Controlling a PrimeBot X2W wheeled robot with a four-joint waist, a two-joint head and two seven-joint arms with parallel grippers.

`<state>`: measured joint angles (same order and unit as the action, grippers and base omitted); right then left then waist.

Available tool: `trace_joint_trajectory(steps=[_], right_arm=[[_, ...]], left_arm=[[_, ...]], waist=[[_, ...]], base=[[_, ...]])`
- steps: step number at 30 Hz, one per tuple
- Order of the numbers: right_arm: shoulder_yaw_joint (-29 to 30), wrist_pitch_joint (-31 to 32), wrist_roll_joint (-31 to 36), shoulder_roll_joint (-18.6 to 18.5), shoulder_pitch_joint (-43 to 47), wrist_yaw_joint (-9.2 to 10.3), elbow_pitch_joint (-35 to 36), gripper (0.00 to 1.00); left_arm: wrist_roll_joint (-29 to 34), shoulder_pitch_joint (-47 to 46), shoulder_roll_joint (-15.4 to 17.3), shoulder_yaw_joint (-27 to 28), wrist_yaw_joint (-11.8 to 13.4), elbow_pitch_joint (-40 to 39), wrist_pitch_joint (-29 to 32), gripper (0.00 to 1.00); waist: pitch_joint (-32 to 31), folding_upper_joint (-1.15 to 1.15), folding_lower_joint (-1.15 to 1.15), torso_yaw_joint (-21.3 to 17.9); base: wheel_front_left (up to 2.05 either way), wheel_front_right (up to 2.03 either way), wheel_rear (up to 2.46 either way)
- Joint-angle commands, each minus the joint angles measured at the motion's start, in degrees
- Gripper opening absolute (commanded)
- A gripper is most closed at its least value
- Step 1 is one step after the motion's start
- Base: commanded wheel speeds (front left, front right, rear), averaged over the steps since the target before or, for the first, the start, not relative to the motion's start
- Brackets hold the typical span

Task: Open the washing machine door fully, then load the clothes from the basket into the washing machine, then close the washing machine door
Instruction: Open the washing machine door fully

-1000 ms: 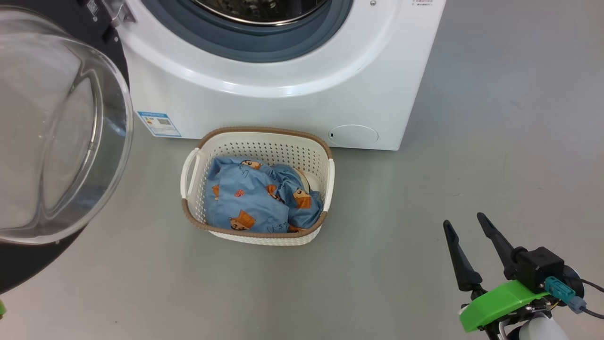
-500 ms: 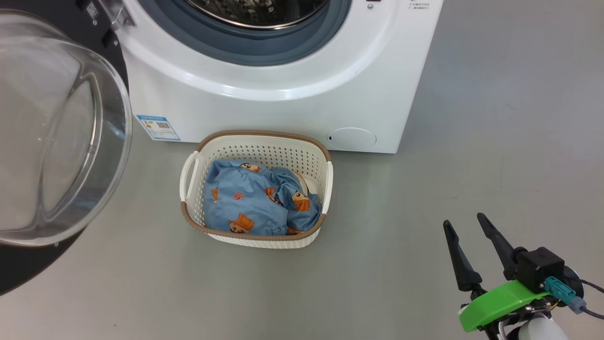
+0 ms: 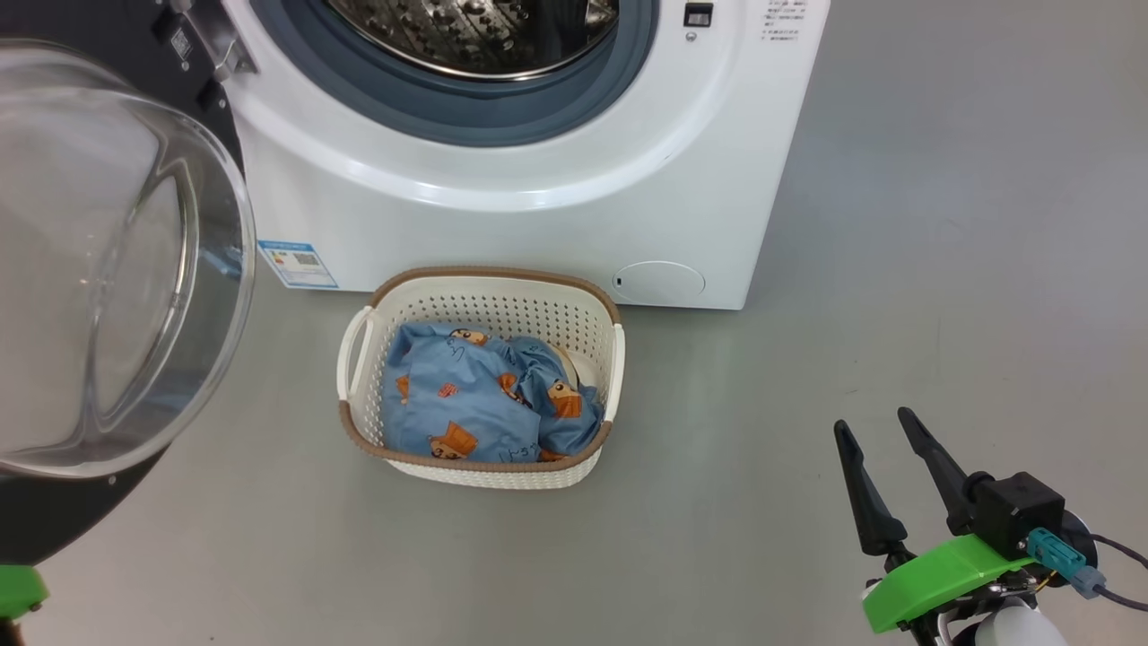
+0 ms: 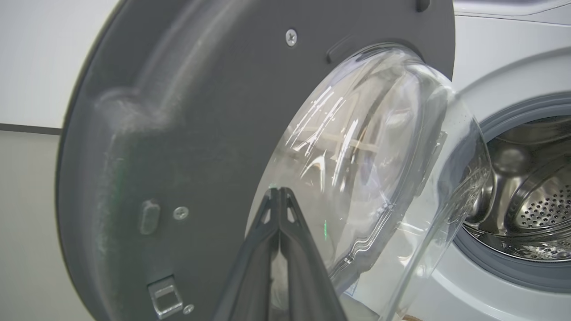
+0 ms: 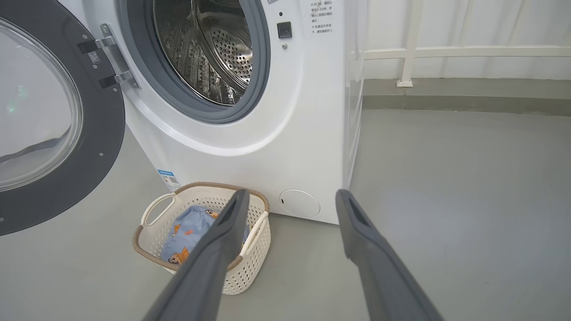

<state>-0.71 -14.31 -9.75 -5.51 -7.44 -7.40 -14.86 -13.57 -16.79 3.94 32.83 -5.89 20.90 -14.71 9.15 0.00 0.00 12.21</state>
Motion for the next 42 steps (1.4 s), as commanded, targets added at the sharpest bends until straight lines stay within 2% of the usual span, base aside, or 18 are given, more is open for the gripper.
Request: trace_joint_trajectory(steps=[1, 6, 11, 17, 21, 22, 23, 24, 25, 26, 42], right_arm=[[-1.0, -0.7, -0.2, 0.2, -0.7, -0.09, 1.3, 1.0], [-1.0, -0.7, -0.5, 0.6, -0.5, -0.09, 1.1, 1.0], [-1.2, -0.7, -0.5, 0.9, -0.2, -0.09, 1.0, 1.0], [-1.5, -0.7, -0.2, 1.3, 0.6, -0.09, 1.5, 1.0], [-1.9, -0.7, 0.3, 1.5, 1.0, -0.09, 1.9, 1.0], [-1.9, -0.7, 0.3, 1.6, 1.1, -0.09, 2.0, 1.0], [-1.9, -0.7, 0.2, 1.6, 1.3, -0.09, 2.0, 1.0], [-2.0, -0.7, 0.2, 1.7, 1.5, -0.09, 2.1, 1.0], [-2.0, -0.7, 0.2, 1.8, 1.7, -0.09, 2.2, 1.0], [-2.1, -0.7, 0.2, 1.8, 1.8, -0.09, 2.2, 1.0], [-2.4, -0.7, 0.8, 2.1, 3.5, -0.09, 4.0, 1.0]], left_arm=[[0.5, 0.7, 1.7, 1.1, -0.6, -2.5, -0.3, 0.0], [1.6, 3.2, -0.4, -1.3, -0.9, -7.8, -0.3, 0.0], [1.4, 7.1, -1.0, -6.1, -0.9, -11.9, -0.3, 0.0], [-1.2, 12.6, -1.0, -14.8, 2.5, -16.2, -0.3, 0.0], [-0.9, 16.4, -1.0, -19.6, 3.3, -18.0, -0.3, 0.0], [-0.6, 17.3, -1.0, -20.4, 3.5, -18.2, -0.3, 0.11], [-0.6, 18.0, -1.1, -21.1, 3.7, -18.4, -0.3, 0.34], [-0.2, 18.7, -1.1, -21.6, 3.8, -18.8, -0.3, 0.51], [-0.3, 19.3, -1.1, -22.1, 3.8, -19.0, -0.3, 0.91], [-0.4, 19.8, -1.1, -22.6, 3.9, -19.1, -0.3, 1.0], [1.2, 24.1, -1.1, -26.5, 3.5, -19.0, -0.3, 1.0]], waist=[[-0.2, 0.0, 0.0, -0.2], [-0.9, 0.0, 0.0, -0.8], [-2.1, 0.0, 0.0, -1.8], [-4.0, 0.0, 0.0, -2.9], [-5.3, 0.0, 0.0, -3.8], [-5.7, 0.0, 0.0, -4.0], [-6.1, 0.0, 0.0, -4.3], [-6.4, 0.0, 0.0, -4.5], [-6.8, 0.0, 0.0, -4.7], [-7.0, 0.0, 0.0, -5.0], [-9.1, 0.0, 0.0, -8.4]], base=[[0.0, 0.0, 0.0], [0.0, 0.0, 0.0], [0.0, 0.0, 0.0], [0.0, 0.0, 0.0], [0.0, 0.0, 0.0], [0.0, 0.0, 0.0], [0.0, 0.0, 0.0], [0.0, 0.0, 0.0], [0.0, 0.0, 0.0], [0.0, 0.0, 0.0], [0.0, 0.0, 0.0]])
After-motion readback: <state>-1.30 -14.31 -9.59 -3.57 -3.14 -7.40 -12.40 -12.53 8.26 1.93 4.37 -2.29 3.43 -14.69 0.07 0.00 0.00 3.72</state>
